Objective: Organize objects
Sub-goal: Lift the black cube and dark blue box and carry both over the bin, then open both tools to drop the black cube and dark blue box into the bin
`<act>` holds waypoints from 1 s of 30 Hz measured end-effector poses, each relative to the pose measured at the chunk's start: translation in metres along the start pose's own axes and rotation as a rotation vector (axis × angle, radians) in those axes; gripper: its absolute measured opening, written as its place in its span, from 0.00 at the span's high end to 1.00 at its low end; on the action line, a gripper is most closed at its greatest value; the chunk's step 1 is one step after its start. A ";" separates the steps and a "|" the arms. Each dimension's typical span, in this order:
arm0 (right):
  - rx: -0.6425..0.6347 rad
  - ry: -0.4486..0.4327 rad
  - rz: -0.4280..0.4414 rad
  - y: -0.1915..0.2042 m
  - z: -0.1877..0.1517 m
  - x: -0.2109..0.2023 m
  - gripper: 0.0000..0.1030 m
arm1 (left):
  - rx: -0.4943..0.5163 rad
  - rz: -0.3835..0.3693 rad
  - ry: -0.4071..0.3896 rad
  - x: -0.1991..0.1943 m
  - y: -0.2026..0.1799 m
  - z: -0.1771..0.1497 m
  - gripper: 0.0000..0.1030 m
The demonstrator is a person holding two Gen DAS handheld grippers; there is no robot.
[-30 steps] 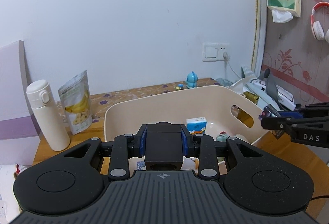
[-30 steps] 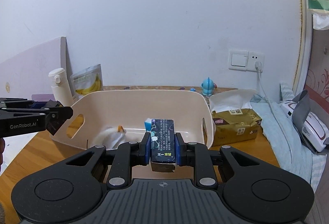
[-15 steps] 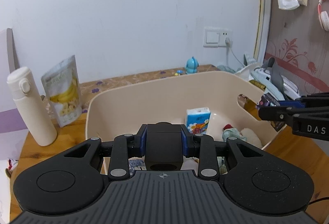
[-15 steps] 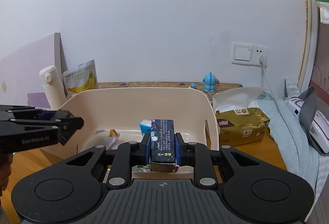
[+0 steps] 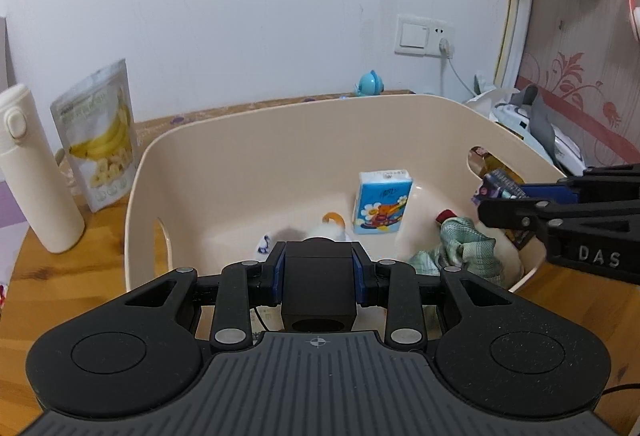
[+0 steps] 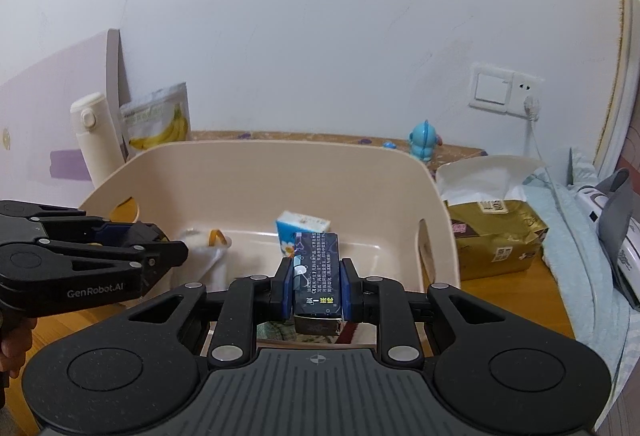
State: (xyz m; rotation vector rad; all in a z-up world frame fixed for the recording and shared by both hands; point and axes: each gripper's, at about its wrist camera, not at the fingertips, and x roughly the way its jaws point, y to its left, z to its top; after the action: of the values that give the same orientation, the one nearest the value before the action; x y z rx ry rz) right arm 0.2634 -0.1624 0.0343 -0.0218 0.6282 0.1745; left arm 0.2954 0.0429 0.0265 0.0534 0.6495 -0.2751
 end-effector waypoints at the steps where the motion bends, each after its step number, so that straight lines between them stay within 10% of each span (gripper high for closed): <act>1: -0.001 0.007 0.002 0.001 -0.001 0.002 0.78 | -0.006 -0.009 0.009 0.001 0.002 0.001 0.69; 11: 0.012 0.042 0.003 0.003 -0.003 0.016 0.76 | -0.025 -0.022 0.043 0.007 0.005 0.002 0.68; 19: 0.022 0.023 0.010 0.003 -0.004 0.012 0.58 | -0.024 -0.026 -0.010 -0.004 0.000 0.002 0.31; 30: 0.050 -0.013 -0.013 -0.009 -0.007 -0.015 0.31 | -0.056 0.015 -0.063 -0.026 -0.003 0.003 0.17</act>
State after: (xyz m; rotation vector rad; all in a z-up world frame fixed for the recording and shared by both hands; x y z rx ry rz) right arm 0.2494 -0.1739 0.0372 0.0238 0.6188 0.1465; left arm 0.2767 0.0455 0.0448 -0.0036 0.5934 -0.2433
